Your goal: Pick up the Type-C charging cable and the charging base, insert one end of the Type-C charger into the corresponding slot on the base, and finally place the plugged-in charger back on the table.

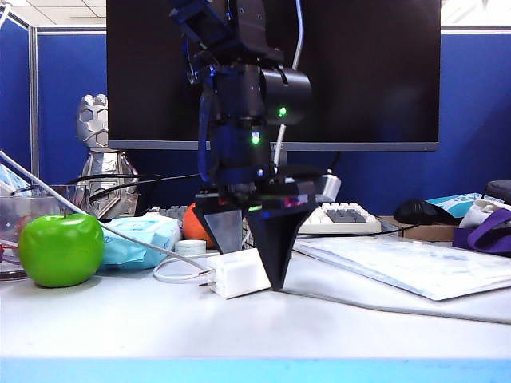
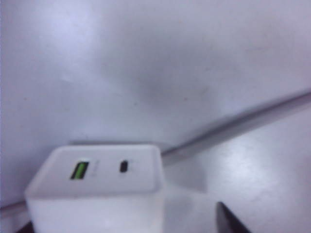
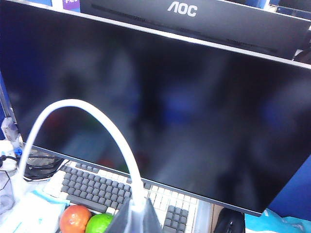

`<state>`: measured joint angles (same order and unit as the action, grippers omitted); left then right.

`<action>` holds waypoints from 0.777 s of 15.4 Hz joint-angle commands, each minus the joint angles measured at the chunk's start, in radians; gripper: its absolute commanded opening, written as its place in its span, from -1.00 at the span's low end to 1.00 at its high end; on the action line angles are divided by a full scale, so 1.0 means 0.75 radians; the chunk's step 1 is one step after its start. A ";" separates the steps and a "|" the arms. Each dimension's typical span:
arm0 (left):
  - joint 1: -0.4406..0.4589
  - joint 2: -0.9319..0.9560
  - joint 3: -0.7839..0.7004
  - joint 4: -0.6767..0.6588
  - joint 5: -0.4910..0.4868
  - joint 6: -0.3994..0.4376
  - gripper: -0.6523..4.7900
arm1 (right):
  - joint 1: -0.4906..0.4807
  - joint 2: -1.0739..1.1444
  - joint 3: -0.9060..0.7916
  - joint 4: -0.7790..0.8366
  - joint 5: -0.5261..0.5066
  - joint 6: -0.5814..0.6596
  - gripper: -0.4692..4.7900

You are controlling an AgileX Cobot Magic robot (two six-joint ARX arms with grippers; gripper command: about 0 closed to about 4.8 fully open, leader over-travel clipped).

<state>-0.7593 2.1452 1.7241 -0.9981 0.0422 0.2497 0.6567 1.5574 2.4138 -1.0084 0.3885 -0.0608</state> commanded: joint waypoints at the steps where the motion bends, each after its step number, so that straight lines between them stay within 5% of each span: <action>1: -0.002 0.023 0.002 -0.014 0.005 -0.009 0.68 | -0.001 -0.004 0.006 0.022 -0.005 0.000 -0.82; 2: -0.002 0.031 0.001 -0.009 0.005 -0.022 0.54 | -0.001 -0.003 0.006 0.022 -0.005 0.000 -0.82; 5: -0.003 0.039 0.001 0.007 0.007 -0.030 -0.53 | -0.001 -0.003 0.006 0.021 -0.006 0.000 -0.82; 9: -0.002 -0.107 0.004 -0.054 0.032 -0.033 -0.59 | -0.001 -0.003 0.006 0.024 -0.010 -0.001 -0.82; 12: -0.002 -0.334 0.004 -0.054 0.194 -0.115 -0.60 | -0.001 -0.004 0.007 0.033 -0.079 -0.001 -0.82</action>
<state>-0.7601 1.9354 1.7218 -1.0401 0.1440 0.1875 0.6567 1.5581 2.4138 -1.0073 0.3553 -0.0608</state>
